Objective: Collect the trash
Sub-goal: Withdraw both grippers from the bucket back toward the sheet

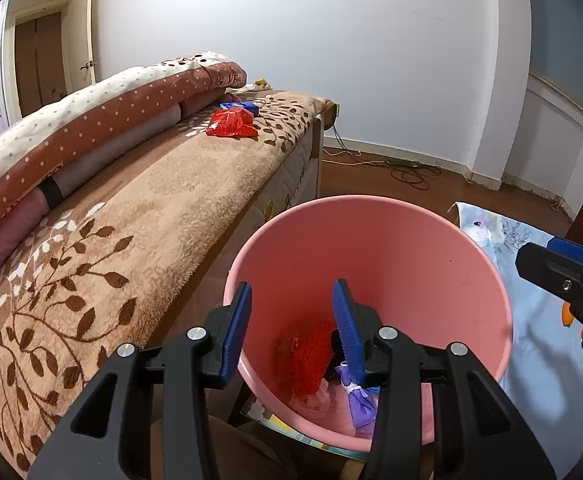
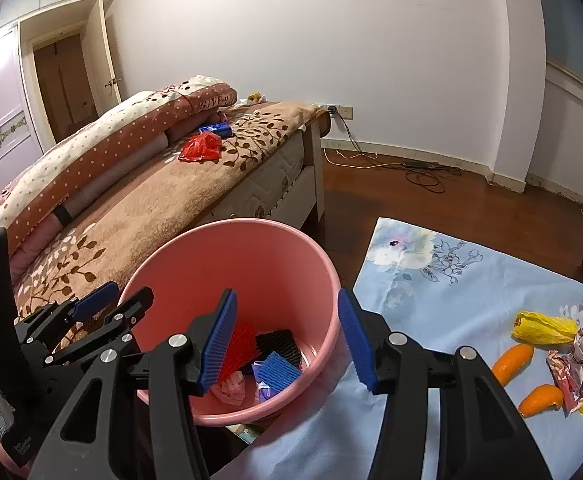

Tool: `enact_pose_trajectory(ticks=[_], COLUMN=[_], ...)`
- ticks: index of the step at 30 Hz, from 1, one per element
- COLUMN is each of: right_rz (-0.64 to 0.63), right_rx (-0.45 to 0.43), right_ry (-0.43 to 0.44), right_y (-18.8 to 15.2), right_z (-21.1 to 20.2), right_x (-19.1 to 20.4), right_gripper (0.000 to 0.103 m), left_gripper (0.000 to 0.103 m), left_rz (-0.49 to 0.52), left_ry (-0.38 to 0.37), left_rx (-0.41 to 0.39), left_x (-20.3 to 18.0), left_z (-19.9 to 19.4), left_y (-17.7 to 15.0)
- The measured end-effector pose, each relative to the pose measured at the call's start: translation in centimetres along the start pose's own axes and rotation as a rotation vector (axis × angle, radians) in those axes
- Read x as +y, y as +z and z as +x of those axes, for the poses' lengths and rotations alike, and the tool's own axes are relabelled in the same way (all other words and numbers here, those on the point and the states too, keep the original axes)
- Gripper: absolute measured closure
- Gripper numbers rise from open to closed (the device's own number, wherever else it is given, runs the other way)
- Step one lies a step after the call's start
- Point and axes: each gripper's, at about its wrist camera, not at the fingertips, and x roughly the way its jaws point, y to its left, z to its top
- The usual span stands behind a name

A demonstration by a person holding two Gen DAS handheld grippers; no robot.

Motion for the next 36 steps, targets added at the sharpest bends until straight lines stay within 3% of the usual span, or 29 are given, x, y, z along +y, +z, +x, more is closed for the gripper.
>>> enact_pose_trajectory(ticks=[15,30,36], right_rz=[0.083,0.222,0.276], right_rx=[-0.051,-0.112,-0.114], right_ry=[-0.023,-0.083,-0.119], right_y=[-1.7,-5.1,-7.2], right_z=[-4.3,-10.5,-12.2], right_x=[-3.8,-11.0,-14.0], right_gripper=[0.052,0.052,0.052], left_gripper=[0.06,0.06,0.06], left_rz=[-0.003,0.083,0.099], left_ry=[-0.079,-0.16,-0.211], left_rx=[-0.014,-0.022,0.018], left_x=[-1.6,-7.0,-8.9], left_z=[-2.5,-5.7,-5.6], left_y=[0.5,-0.1,-0.9])
